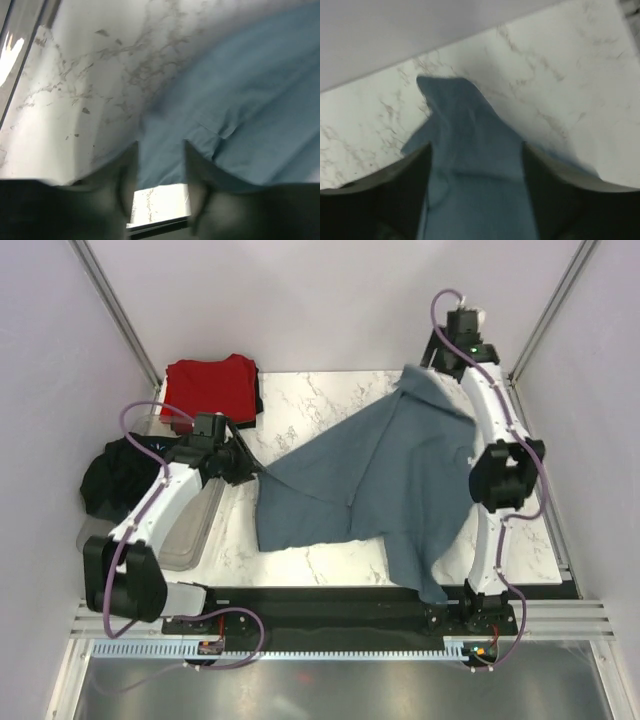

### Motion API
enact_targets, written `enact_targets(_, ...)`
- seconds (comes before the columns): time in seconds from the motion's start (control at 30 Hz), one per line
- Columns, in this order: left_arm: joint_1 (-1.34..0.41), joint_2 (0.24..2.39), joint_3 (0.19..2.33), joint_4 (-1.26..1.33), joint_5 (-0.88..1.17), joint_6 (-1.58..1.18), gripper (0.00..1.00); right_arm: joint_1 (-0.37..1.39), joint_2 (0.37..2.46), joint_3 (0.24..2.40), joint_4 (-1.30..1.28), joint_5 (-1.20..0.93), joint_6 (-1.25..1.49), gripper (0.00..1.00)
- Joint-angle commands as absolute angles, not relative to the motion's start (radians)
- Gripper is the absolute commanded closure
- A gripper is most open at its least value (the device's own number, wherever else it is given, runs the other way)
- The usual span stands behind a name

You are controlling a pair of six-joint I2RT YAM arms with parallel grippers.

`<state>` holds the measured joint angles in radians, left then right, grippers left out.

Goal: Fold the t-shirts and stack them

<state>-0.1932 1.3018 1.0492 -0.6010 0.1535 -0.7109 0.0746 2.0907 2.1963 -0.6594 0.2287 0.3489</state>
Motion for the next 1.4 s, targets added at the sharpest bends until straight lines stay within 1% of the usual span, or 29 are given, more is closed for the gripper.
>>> enact_targets(0.0, -0.176, 1.356, 1.063, -0.48, 0.212, -0.72, 0.45, 0.072, 2.149, 2.376, -0.857, 0.241, 0.325, 0.08)
enact_targets(0.03, -0.173, 1.377, 1.077, -0.483, 0.219, -0.685, 0.4, 0.072, 2.128, 2.329, -0.842, 0.261, 0.331, 0.07)
enact_targets(0.07, -0.173, 1.411, 1.081, -0.489, 0.224, -0.672, 0.38, 0.072, 2.049, 2.186, -0.815, 0.268, 0.333, 0.06)
enact_targets(0.1, -0.173, 1.416, 1.078, -0.491, 0.224, -0.664, 0.36, 0.072, 2.004, 2.108, -0.742, 0.268, 0.333, 0.05)
enact_targets(0.17, -0.175, 1.399, 1.057, -0.492, 0.222, -0.661, 0.35, 0.068, 1.878, 1.928, -0.684, 0.284, 0.342, 0.03)
enact_targets(0.2, -0.175, 1.381, 1.045, -0.492, 0.219, -0.661, 0.35, 0.067, 1.841, 1.883, -0.684, 0.287, 0.353, 0.03)
enact_targets(0.23, -0.175, 1.362, 1.016, -0.492, 0.218, -0.661, 0.35, 0.063, 1.804, 1.838, -0.686, 0.284, 0.376, 0.03)
enact_targets(0.27, -0.176, 1.339, 1.0, -0.494, 0.218, -0.66, 0.35, 0.063, 1.727, 1.745, -0.69, 0.285, 0.396, 0.03)
enact_targets(0.3, -0.178, 1.284, 0.982, -0.495, 0.207, -0.657, 0.35, 0.063, 1.688, 1.694, -0.702, 0.285, 0.414, 0.03)
enact_targets(0.4, -0.183, 1.182, 0.898, -0.521, 0.17, -0.647, 0.4, 0.063, 1.525, 1.461, -0.715, 0.259, 0.506, 0.04)
enact_targets(0.43, -0.184, 1.164, 0.855, -0.535, 0.161, -0.661, 0.44, 0.063, 1.49, 1.404, -0.719, 0.25, 0.529, 0.04)
enact_targets(0.47, -0.192, 1.155, 0.833, -0.561, 0.158, -0.667, 0.45, 0.063, 1.424, 1.291, -0.721, 0.224, 0.554, 0.04)
enact_targets(0.53, -0.207, 1.135, 0.764, -0.577, 0.147, -0.683, 0.46, 0.06, 1.364, 1.188, -0.721, 0.206, 0.577, 0.04)
enact_targets(0.57, -0.225, 1.126, 0.74, -0.58, 0.135, -0.69, 0.46, 0.058, 1.3, 1.095, -0.719, 0.201, 0.587, 0.04)
enact_targets(0.67, -0.27, 1.08, 0.649, -0.574, 0.114, -0.732, 0.44, 0.045, 1.177, 0.95, -0.704, 0.16, 0.62, 0.04)
enact_targets(0.83, -0.319, 1.058, 0.562, -0.531, 0.072, -0.782, 0.4, 0.02, 1.075, 0.848, -0.704, 0.074, 0.647, 0.04)
enact_targets(0.97, -0.35, 1.091, 0.546, -0.52, 0.012, -0.793, 0.39, 0.005, 1.014, 0.758, -0.721, 0.06, 0.666, 0.04)
enact_targets(1.1, -0.351, 1.133, 0.525, -0.476, 0.003, -0.795, 0.39, -0.081, 0.971, 0.697, -0.726, 0.057, 0.661, 0.03)
enact_targets(1.27, -0.371, 1.192, 0.517, -0.446, 0.005, -0.802, 0.42, -0.182, 0.977, 0.673, -0.732, 0.031, 0.641, 0.03)
enact_targets(1.37, -0.396, 1.23, 0.514, -0.416, 0.003, -0.816, 0.47, -0.202, 0.989, 0.666, -0.752, 0.092, 0.672, 0.03)
